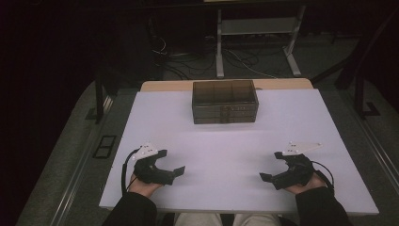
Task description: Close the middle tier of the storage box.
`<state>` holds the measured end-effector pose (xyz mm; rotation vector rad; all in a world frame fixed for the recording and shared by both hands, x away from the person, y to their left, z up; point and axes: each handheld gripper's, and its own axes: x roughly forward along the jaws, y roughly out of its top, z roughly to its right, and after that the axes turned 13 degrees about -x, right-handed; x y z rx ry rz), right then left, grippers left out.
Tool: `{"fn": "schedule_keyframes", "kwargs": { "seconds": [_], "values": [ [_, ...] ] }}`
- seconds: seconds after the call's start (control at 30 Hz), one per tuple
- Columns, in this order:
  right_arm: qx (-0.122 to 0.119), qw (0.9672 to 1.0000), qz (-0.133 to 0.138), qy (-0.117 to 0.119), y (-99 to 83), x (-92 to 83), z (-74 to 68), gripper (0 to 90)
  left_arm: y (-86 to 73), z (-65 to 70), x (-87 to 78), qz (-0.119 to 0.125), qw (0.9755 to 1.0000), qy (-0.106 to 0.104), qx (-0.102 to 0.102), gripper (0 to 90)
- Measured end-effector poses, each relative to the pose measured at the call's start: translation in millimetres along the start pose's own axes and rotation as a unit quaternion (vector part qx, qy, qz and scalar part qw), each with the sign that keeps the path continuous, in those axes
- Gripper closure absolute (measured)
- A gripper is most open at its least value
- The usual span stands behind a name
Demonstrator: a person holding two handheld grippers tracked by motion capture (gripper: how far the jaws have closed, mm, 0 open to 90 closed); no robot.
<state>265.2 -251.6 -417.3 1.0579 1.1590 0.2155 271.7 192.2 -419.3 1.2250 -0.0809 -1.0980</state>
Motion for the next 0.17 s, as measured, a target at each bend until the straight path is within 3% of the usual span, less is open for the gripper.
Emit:
{"fn": "schedule_keyframes", "kwargs": {
  "seconds": [0.17],
  "values": [
    [0.001, 1.0000, 0.003, 0.000, -0.2, -1.4, -0.8, 0.5, -5.7, 0.4, -1.6, -0.006, 1.0000, -0.002, 0.004, 0.0]
  ]
}}
